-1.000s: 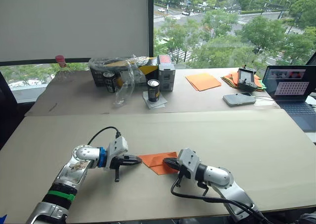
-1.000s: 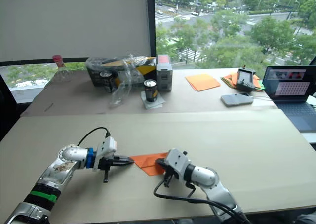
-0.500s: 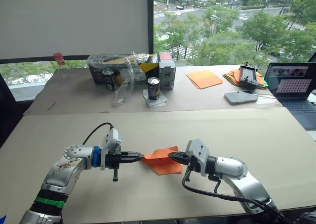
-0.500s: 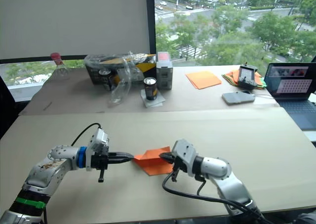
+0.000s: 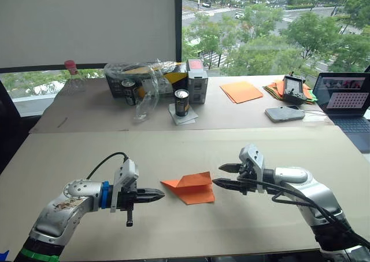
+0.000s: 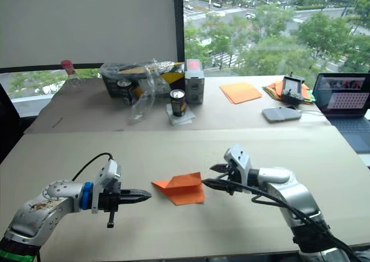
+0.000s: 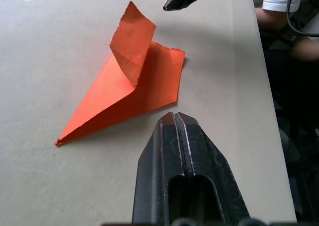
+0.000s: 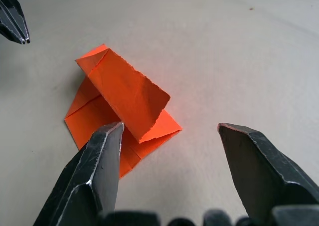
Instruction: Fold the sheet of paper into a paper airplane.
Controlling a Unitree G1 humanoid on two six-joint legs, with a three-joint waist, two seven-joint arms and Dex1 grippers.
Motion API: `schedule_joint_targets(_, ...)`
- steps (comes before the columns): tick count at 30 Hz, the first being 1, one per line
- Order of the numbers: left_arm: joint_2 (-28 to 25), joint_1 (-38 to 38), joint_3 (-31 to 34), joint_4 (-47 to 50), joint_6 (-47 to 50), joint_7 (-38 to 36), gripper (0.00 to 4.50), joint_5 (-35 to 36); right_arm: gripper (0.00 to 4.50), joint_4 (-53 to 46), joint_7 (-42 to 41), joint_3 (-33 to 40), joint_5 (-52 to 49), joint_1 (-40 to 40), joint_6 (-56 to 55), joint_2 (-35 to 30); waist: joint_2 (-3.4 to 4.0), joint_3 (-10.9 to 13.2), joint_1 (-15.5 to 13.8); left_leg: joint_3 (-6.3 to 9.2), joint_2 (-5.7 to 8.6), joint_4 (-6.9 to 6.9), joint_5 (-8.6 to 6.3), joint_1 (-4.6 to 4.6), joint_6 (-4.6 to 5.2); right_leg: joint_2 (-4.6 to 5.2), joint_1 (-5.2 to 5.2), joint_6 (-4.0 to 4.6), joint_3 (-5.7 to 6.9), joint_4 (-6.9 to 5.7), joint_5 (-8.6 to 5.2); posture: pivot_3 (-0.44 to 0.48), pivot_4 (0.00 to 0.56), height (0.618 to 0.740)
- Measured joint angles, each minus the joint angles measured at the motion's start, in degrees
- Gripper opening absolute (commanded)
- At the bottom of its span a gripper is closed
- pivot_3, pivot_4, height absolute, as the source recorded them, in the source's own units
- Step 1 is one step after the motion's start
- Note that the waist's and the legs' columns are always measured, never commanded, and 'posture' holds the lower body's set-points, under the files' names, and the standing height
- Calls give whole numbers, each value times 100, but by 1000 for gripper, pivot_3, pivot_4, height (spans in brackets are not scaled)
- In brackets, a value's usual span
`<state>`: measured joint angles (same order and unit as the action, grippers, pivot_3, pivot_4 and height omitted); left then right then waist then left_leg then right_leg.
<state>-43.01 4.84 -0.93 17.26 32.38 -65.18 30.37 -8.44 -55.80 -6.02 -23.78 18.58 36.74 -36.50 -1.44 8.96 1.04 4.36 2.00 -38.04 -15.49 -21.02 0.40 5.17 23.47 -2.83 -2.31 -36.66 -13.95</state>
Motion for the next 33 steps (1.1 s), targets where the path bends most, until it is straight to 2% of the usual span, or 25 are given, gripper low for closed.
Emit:
schedule_joint_targets(10,-1,-305,173,100,-109,260,0,5,3237,811,-515,-178,-424,562,543,506,2,2,-17,-5,6,0,2,-23,-3,8,33,1,-5,-9,2,0,150,740)
schedule_joint_targets(11,-1,-316,196,99,-108,291,0,6,2728,821,-561,-184,-447,603,589,506,2,2,-22,-5,6,0,2,-25,-3,9,36,1,-5,-9,2,0,150,740)
schedule_joint_targets(19,-13,-316,255,79,-119,382,0,50,55,1005,-956,-476,-351,696,542,471,2,2,-17,-6,7,0,4,-47,-8,9,67,2,-6,-19,3,0,150,740)
schedule_joint_targets(23,-48,-317,267,-15,-207,376,0,8,55,1153,-1053,-483,-216,959,258,472,3,2,5,-8,7,0,5,-46,-9,7,69,3,-7,-21,4,0,150,740)
schedule_joint_targets(28,-51,-319,273,-85,-215,371,0,9,55,1205,-1161,-331,-216,1691,-51,508,4,3,-3,-7,7,0,6,-47,-10,7,71,3,-5,-22,4,0,150,740)
schedule_joint_targets(33,-53,-276,274,-273,-246,365,0,4,55,1320,-1166,-208,400,2263,-1944,591,5,3,-3,-8,7,0,6,-49,-11,7,75,3,-3,-22,4,0,150,740)
